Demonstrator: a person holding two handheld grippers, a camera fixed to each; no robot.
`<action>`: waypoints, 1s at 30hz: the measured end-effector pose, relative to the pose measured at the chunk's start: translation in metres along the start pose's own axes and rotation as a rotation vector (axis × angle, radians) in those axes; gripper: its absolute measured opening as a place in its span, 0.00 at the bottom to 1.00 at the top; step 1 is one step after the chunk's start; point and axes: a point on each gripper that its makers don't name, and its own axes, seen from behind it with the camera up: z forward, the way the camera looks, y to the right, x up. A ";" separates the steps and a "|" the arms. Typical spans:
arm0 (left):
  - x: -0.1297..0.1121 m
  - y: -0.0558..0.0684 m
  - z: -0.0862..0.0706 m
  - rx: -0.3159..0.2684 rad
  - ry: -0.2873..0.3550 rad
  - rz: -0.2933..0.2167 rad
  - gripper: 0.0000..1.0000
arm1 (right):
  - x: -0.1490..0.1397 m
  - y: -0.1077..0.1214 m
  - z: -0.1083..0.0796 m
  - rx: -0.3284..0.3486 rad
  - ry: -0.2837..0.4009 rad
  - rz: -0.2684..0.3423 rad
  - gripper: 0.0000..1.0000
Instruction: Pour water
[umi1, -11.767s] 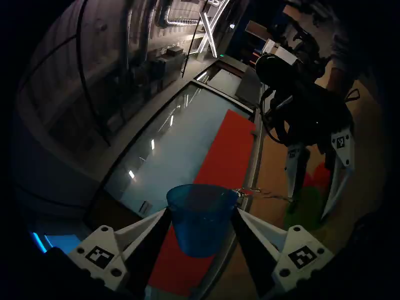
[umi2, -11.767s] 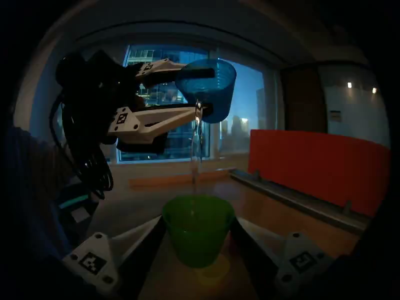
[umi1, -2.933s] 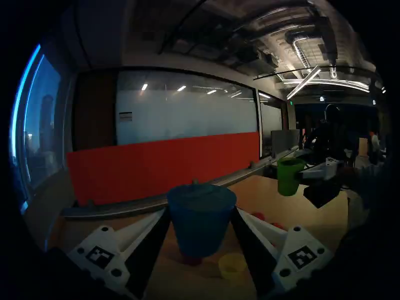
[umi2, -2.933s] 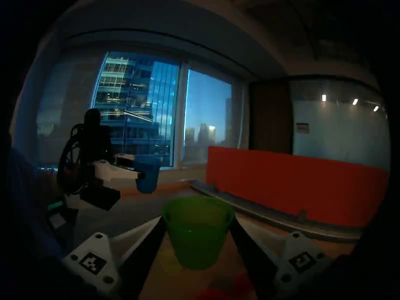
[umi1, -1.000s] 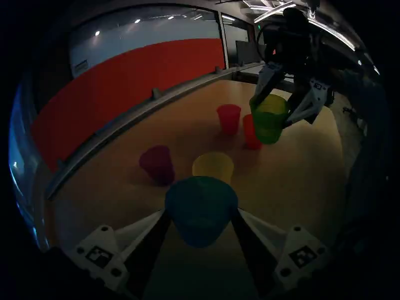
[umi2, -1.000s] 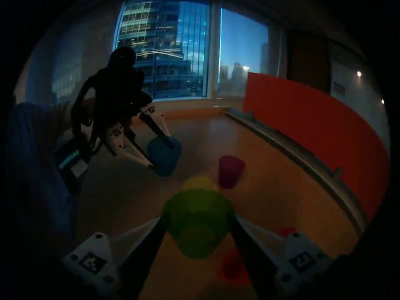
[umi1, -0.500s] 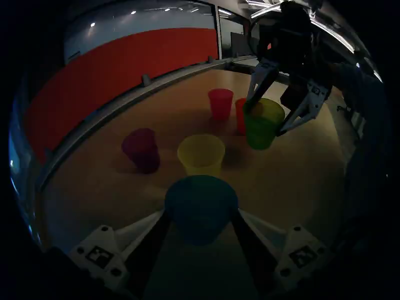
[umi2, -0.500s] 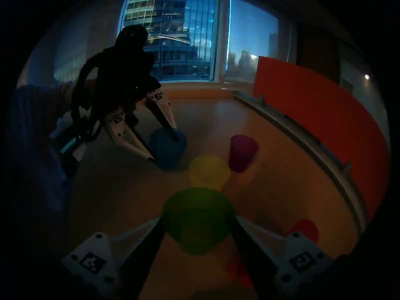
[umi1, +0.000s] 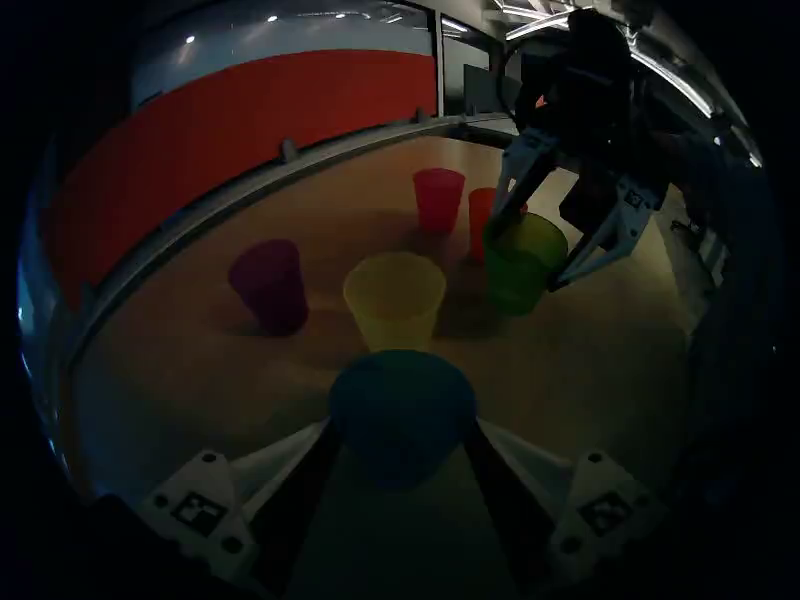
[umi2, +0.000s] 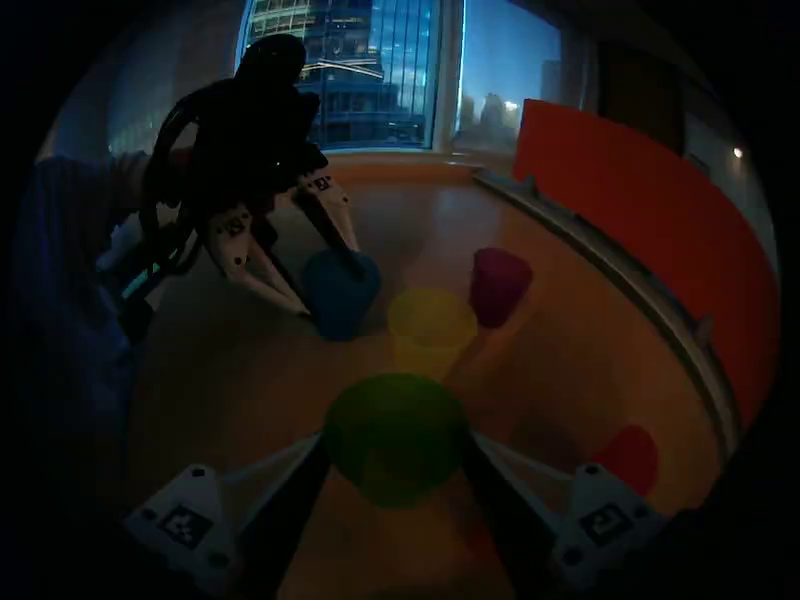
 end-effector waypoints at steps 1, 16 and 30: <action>0.000 0.000 0.000 0.000 0.001 -0.001 0.87 | 0.000 0.000 0.001 0.000 0.000 0.000 0.94; -0.007 -0.001 -0.001 0.006 0.011 -0.017 0.89 | -0.014 -0.004 0.008 -0.006 -0.015 0.004 0.96; -0.013 0.001 0.001 0.012 -0.005 -0.021 0.90 | -0.021 -0.004 0.005 -0.019 -0.017 0.015 0.97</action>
